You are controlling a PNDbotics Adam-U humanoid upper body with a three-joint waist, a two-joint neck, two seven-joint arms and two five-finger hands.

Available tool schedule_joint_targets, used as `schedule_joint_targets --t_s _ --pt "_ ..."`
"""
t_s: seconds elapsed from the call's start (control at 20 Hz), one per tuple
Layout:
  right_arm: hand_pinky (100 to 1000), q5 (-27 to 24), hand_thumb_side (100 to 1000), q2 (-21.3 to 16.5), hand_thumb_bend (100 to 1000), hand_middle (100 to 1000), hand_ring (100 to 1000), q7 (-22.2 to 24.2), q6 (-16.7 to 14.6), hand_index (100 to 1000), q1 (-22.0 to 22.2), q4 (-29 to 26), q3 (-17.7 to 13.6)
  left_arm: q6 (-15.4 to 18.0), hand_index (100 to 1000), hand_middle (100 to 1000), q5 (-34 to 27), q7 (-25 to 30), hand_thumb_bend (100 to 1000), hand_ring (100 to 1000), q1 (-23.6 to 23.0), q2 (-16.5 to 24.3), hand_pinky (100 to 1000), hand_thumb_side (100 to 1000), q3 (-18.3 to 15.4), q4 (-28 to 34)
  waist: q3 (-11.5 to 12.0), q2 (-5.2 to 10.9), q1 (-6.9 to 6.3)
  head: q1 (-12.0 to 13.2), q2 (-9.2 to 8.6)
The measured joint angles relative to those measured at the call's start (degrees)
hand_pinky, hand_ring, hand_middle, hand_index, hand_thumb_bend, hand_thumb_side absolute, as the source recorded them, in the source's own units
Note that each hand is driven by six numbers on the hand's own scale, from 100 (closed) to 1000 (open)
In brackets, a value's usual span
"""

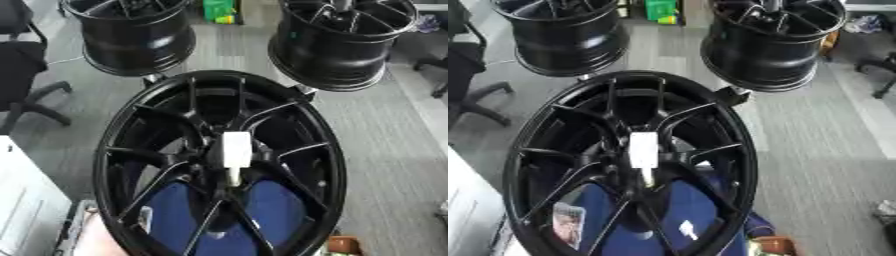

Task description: Pull the pin out of the wheel hub.

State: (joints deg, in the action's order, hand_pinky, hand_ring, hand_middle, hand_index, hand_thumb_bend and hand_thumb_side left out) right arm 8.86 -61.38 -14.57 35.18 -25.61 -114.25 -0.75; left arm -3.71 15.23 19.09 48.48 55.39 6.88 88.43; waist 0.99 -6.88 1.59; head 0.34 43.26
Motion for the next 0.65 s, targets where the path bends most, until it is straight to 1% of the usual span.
schedule_joint_targets --t_s 0.35,0.65 --pt "883 0.05 100 -0.11 100 734 753 0.60 -0.35 851 -0.09 0.00 0.01 -0.86 690 538 -5.11 -8.83 238 576 0.40 -0.81 625 397 0.49 0.53 -0.20 0.07 0.12 0.00 -0.01" --pt "882 0.10 100 -0.39 100 735 754 1.11 -0.52 851 -0.14 0.00 0.02 -0.73 689 535 -7.83 -12.98 233 571 0.40 -1.25 621 392 0.69 0.87 -0.22 0.07 0.21 0.00 -0.01"
